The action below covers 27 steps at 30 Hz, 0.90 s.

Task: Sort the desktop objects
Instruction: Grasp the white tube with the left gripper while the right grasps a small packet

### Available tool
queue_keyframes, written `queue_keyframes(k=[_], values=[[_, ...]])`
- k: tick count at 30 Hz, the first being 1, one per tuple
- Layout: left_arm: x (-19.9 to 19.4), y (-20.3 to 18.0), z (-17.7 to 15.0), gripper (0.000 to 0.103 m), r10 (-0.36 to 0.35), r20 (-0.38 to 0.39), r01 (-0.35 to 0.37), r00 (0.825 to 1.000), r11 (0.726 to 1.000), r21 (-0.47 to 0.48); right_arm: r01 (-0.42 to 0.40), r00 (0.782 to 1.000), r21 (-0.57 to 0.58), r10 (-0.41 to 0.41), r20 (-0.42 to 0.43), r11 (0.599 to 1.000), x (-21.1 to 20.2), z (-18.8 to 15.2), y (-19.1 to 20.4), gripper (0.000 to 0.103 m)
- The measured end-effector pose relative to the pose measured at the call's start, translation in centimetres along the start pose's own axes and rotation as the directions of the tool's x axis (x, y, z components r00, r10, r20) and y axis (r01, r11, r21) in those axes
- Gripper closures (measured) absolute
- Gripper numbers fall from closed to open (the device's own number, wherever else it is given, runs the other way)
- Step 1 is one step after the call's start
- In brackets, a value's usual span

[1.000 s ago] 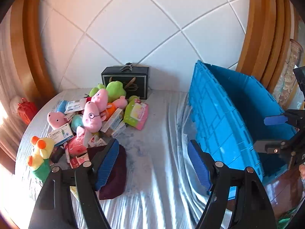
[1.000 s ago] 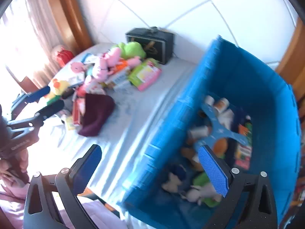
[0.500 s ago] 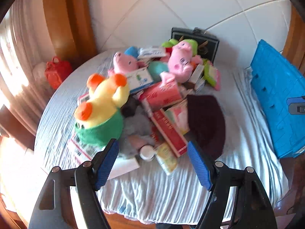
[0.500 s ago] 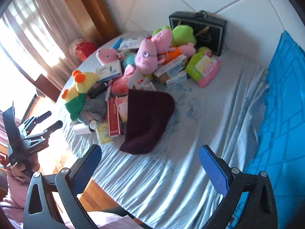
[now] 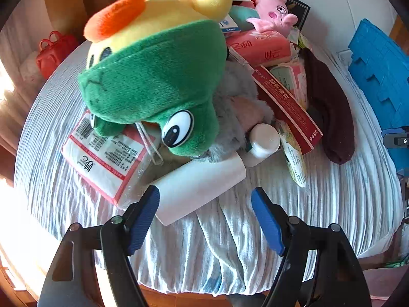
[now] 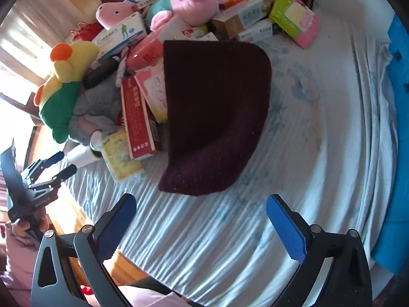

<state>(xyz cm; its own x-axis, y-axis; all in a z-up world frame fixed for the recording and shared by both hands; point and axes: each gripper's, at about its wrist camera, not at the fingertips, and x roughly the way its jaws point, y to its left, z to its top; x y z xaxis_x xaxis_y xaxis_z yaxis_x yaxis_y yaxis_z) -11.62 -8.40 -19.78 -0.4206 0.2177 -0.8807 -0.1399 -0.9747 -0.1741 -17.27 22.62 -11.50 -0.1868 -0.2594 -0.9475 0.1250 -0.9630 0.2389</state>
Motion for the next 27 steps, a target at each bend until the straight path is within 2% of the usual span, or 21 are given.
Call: queue_keyframes(k=[3, 7, 9, 11, 12, 14, 16, 17, 18, 20, 22, 25, 27], values=[[1.4, -0.1, 0.6, 0.029, 0.010, -0.002, -0.009, 1.000, 0.999, 0.030, 0.022, 1.000, 0.048, -0.021, -0.018, 0.999, 0.7, -1.3, -1.3, 0.000], [2.9, -0.6, 1.5, 0.029, 0.051, -0.018, -0.049, 0.999, 0.996, 0.080, 0.051, 0.998, 0.052, -0.049, -0.029, 0.997, 1.3, -3.0, -1.6, 0.000], [4.3, -0.7, 1.4, 0.029, 0.043, -0.077, -0.037, 0.996, 0.996, 0.075, 0.049, 0.999, 0.043, -0.048, -0.018, 0.998, 1.3, -3.5, -0.8, 0.000], [5.7, -0.6, 0.9, 0.032, 0.068, -0.126, -0.059, 0.990, 0.995, 0.076, 0.036, 0.999, 0.024, -0.036, 0.003, 0.999, 1.4, -3.7, 0.4, 0.000], [6.1, -0.3, 0.4, 0.037, 0.072, -0.140, -0.064, 0.987, 0.996, 0.062, 0.027, 0.999, 0.009, -0.027, 0.019, 1.000, 1.4, -3.7, 1.2, 0.000], [5.6, 0.5, -0.1, 0.040, 0.004, -0.131, -0.008, 0.991, 0.999, -0.033, 0.015, 0.998, -0.037, -0.013, 0.054, 0.999, 1.2, -3.8, 3.1, 0.000], [5.1, 1.0, -0.6, 0.042, -0.046, -0.120, 0.031, 0.992, 0.991, -0.127, 0.012, 0.997, -0.079, -0.006, 0.077, 0.997, 1.4, -3.6, 5.1, 0.000], [5.0, 0.9, -0.9, 0.045, -0.061, -0.113, 0.041, 0.992, 0.985, -0.165, 0.012, 0.996, -0.098, -0.003, 0.085, 0.995, 1.7, -3.4, 6.1, 0.006], [4.8, 0.7, -1.2, 0.048, -0.072, -0.103, 0.051, 0.992, 0.980, -0.195, 0.012, 0.996, -0.119, -0.002, 0.085, 0.993, 2.1, -3.1, 7.1, 0.020], [4.5, 0.1, -1.8, 0.050, -0.103, -0.083, 0.080, 0.991, 0.967, -0.241, 0.008, 0.997, -0.147, 0.004, 0.081, 0.989, 3.1, -2.6, 8.8, 0.037], [4.4, -0.9, -2.1, 0.050, -0.080, -0.076, 0.059, 0.994, 0.967, -0.249, 0.000, 0.997, -0.174, 0.013, 0.074, 0.985, 4.2, -2.1, 10.4, 0.037], [4.7, -2.2, -2.1, 0.050, -0.009, -0.085, -0.011, 0.996, 0.973, -0.231, 0.025, 0.998, -0.211, -0.012, 0.065, 0.977, 6.1, -1.3, 12.7, 0.040], [4.7, -2.8, -1.9, 0.050, 0.021, -0.081, -0.039, 0.996, 0.974, -0.222, 0.030, 0.998, -0.230, -0.017, 0.060, 0.973, 7.1, -0.8, 13.9, 0.046]])
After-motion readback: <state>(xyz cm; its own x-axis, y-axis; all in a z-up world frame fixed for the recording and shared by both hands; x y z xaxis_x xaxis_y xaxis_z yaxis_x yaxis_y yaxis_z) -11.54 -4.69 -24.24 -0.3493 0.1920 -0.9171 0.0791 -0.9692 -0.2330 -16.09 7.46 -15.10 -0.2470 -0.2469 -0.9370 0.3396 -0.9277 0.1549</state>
